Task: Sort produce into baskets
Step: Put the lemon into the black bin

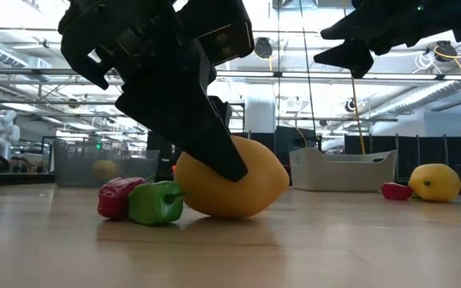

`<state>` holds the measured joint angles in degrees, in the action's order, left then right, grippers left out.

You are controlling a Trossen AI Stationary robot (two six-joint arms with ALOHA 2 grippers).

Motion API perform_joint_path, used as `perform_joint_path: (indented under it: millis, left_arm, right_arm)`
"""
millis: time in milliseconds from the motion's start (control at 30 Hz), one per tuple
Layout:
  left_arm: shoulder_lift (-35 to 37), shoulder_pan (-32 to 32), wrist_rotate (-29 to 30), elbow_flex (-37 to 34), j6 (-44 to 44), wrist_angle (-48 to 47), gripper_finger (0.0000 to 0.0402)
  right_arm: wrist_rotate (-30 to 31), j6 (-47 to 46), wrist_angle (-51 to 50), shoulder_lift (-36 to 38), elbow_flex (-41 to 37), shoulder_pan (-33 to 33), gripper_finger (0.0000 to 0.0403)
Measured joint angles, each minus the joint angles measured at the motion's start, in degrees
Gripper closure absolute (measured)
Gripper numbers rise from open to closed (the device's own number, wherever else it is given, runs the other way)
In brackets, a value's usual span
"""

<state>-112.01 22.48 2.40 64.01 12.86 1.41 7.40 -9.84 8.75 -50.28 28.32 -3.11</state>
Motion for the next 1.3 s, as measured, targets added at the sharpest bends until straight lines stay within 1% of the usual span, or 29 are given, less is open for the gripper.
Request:
perform_joint_path:
  millis: [267,433,900,1133,1300]
  left_arm:
    - [0.0,0.0,-2.8,0.0,0.4,-0.2,0.0138]
    - [0.0,0.0,-2.8,0.0,-1.1,-0.3,0.0138]
    - [0.0,0.0,-2.8,0.0,-1.2,-0.4,0.0139]
    - [0.0,0.0,-2.7,0.0,-1.6,-0.6,0.0153]
    - [0.1,0.0,-2.7,0.0,-1.9,-0.7,0.0154]
  right_arm:
    - [0.0,-0.9,0.0,0.0,0.0,0.0,0.0112]
    - [0.0,-1.7,0.0,0.0,0.0,0.0,0.0112]
    - [0.0,-1.7,-0.4,0.0,0.0,0.0,0.0112]
    - [0.0,-1.7,-0.4,0.0,0.0,0.0,0.0112]
    - [0.0,-1.7,-0.4,0.0,0.0,0.0,0.0112]
